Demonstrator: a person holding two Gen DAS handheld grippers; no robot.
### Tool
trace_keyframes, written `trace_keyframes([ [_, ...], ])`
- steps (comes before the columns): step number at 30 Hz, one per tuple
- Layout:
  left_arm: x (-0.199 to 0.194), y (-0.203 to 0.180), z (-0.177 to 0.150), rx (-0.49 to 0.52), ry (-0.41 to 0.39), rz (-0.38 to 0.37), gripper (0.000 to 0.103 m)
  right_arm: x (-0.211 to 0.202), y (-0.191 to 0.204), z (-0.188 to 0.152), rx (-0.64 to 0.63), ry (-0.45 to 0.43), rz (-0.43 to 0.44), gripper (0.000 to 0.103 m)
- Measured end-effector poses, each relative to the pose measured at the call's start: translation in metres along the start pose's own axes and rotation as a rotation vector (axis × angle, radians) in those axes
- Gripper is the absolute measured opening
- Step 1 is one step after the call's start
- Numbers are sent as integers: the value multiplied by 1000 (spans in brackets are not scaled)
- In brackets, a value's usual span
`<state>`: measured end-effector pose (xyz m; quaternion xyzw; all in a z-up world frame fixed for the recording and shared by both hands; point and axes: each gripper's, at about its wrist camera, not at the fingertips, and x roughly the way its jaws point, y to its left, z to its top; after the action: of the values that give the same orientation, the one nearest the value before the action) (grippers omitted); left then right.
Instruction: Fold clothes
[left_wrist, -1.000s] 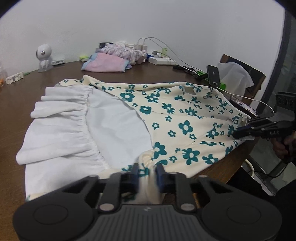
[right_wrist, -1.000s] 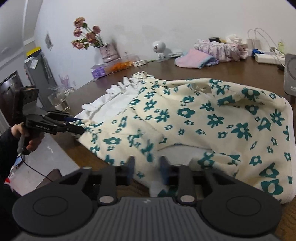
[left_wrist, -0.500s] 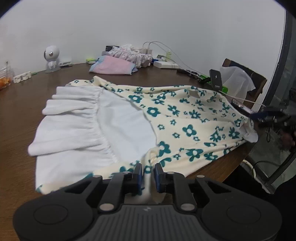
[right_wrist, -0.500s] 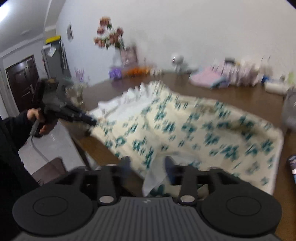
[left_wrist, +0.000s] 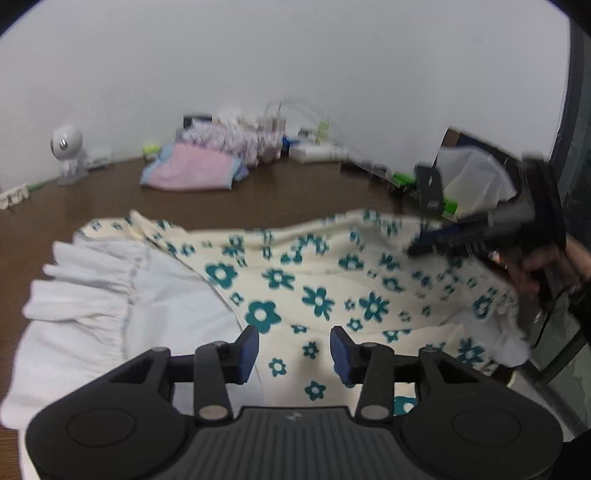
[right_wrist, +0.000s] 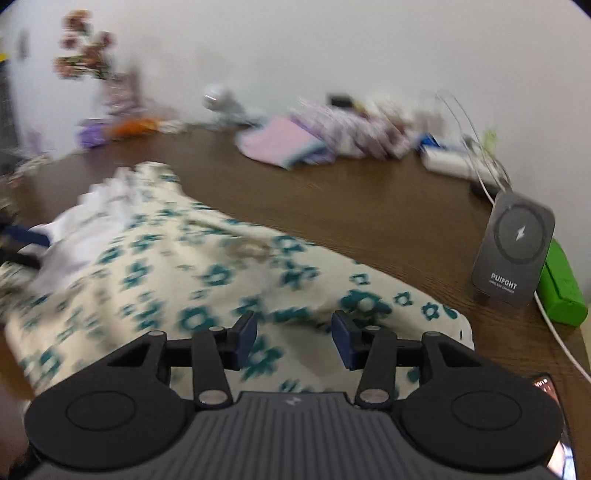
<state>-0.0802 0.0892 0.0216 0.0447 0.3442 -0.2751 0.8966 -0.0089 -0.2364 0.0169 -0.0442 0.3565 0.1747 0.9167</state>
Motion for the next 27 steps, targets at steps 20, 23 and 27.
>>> trace_keyframes([
  [20,40,118,74,-337,13,59,56,41,-16,36,175,53,229,32],
  [23,70,148,93,-503,30,159,64,53,-21,37,265,46,212,59],
  [27,106,169,108,-562,77,245,61,64,-26,40,316,34,195,67],
])
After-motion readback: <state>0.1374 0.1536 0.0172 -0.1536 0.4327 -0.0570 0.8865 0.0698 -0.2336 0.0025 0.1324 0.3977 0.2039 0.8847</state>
